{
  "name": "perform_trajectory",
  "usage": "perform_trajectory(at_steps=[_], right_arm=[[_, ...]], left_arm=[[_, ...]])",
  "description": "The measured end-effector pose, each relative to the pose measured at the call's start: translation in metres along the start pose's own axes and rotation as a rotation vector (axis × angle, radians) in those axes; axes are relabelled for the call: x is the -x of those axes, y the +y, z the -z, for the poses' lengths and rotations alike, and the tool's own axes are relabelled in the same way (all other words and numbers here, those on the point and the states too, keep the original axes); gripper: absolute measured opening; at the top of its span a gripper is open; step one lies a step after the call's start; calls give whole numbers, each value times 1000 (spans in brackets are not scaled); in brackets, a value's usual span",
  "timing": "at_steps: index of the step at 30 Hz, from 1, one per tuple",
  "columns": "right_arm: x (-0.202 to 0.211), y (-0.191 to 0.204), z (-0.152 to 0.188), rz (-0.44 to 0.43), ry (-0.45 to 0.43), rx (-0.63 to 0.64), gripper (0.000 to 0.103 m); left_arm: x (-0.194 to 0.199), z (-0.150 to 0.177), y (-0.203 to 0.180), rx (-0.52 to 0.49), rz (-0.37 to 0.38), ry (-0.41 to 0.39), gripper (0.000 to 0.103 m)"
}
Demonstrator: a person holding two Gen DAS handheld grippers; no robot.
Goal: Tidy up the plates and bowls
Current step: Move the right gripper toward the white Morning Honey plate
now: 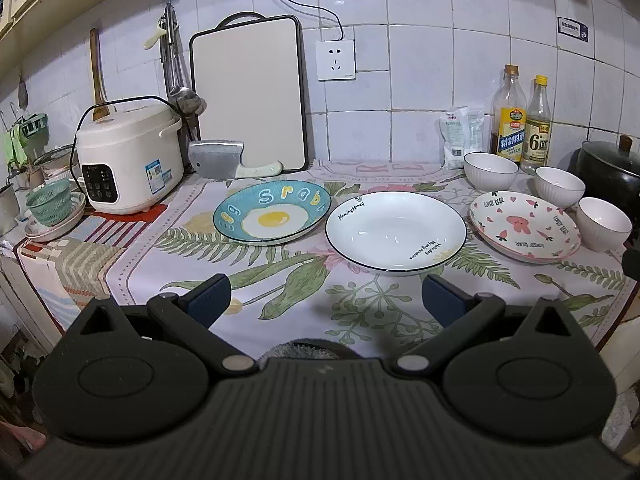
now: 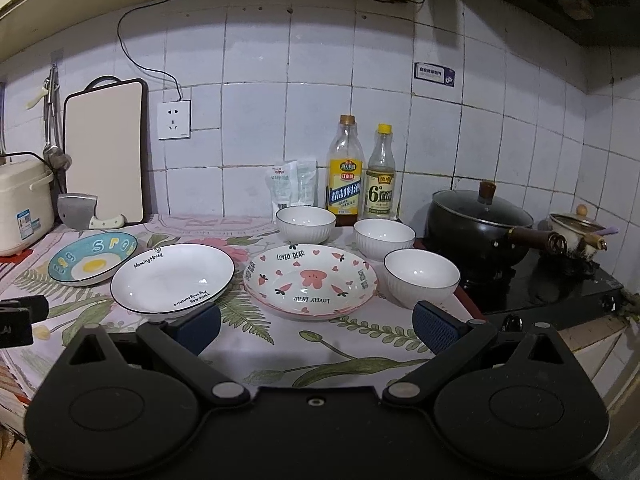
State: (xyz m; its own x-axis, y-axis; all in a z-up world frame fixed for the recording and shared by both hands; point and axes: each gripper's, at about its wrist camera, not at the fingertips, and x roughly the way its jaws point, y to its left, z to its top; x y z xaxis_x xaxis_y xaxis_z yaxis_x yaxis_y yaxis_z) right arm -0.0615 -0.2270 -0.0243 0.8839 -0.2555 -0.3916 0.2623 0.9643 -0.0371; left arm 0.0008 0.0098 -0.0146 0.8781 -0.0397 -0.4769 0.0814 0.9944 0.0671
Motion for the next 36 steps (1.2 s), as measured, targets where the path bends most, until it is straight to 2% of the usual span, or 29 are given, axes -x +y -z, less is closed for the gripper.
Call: perform_trajectory(at_steps=[24,29,33,36], right_arm=[[-3,0,1,3,-3,7,103],[-8,6,4,-63,-36,17,103],[-23,17,1,-148,-54,26,103],[-43,27,3,-206,-90,19,103]], left_arm=[[5,-4,4,-17,3,0,103],[-5,-12,16,12,63,34,103],[-13,-20,28,34,94,-11,103],[-26,-24,37,85,163,-42,103]])
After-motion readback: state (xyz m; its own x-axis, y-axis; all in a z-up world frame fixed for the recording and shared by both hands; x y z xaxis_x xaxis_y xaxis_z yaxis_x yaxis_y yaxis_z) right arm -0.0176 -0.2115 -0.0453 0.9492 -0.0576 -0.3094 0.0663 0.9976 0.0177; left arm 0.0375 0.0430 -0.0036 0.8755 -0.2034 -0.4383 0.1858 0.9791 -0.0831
